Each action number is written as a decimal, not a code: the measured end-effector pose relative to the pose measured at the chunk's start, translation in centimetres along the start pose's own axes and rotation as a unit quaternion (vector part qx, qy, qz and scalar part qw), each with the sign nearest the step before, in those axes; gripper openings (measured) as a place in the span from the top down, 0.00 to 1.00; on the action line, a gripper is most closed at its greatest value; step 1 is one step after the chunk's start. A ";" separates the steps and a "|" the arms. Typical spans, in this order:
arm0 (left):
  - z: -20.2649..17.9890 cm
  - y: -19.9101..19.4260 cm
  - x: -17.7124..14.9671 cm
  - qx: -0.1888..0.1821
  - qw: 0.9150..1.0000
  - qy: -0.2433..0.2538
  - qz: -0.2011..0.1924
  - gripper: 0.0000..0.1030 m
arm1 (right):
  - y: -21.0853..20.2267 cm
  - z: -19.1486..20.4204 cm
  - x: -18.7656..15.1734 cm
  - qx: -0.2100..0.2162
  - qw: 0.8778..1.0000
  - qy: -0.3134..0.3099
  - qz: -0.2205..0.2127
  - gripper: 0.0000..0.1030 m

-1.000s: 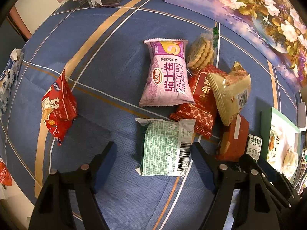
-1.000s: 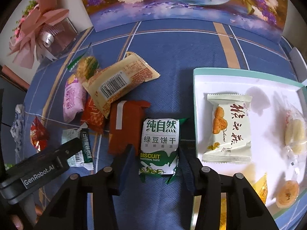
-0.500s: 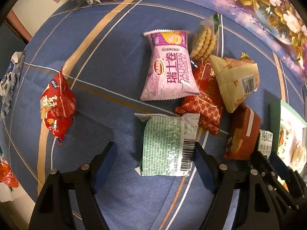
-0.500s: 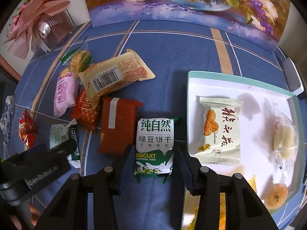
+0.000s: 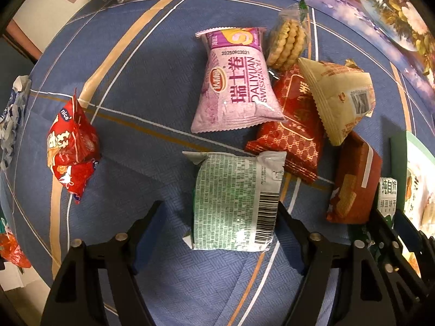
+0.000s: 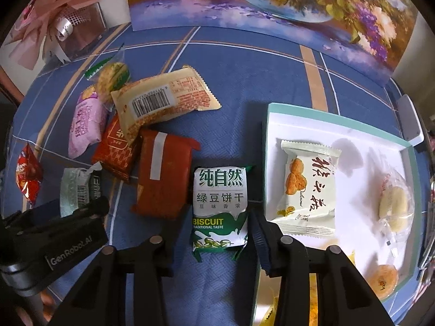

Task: Organize snacks
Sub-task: 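Close left gripper on the mint-green packet while right gripper grasps the BISCUIT box, then carry the mint-green packet and BISCUIT box over the white tray with both grippers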

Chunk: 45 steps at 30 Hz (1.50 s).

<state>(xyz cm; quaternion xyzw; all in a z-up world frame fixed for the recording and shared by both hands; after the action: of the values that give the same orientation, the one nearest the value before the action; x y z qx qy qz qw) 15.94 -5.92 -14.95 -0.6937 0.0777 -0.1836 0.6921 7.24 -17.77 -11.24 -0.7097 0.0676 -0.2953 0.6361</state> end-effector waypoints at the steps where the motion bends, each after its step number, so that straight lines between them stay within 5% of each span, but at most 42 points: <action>1: 0.0 -0.1 0.1 -0.006 1.000 0.001 -0.001 0.33 | 0.0 0.2 -0.1 -0.004 1.000 -0.004 -0.002 0.56; 8: -1.1 -0.6 0.2 -0.012 1.000 0.008 -0.007 0.47 | -0.3 0.4 -0.4 -0.006 1.000 -0.007 0.001 0.57; 27: -0.5 -1.2 0.2 -0.021 1.000 0.000 -0.006 0.51 | 0.0 2.2 -1.3 -0.054 0.996 -0.065 0.004 0.59; 45: -0.3 -7.2 0.6 -0.040 0.997 0.009 -0.065 0.51 | -5.4 -0.8 0.9 0.002 0.999 -0.002 -0.052 0.59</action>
<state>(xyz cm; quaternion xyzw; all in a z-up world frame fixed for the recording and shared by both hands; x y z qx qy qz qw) 15.36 -6.24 -7.75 -0.7226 0.0458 -0.2306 0.6500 6.09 -17.93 -5.80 -0.7116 0.0288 -0.3261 0.6217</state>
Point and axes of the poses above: each gripper's, at about its wrist camera, not at the fingertips, and y roughly the way its jaws point, z to its left, x to its top, the point moved 2 cm from there along y, roughly the way its jaws point
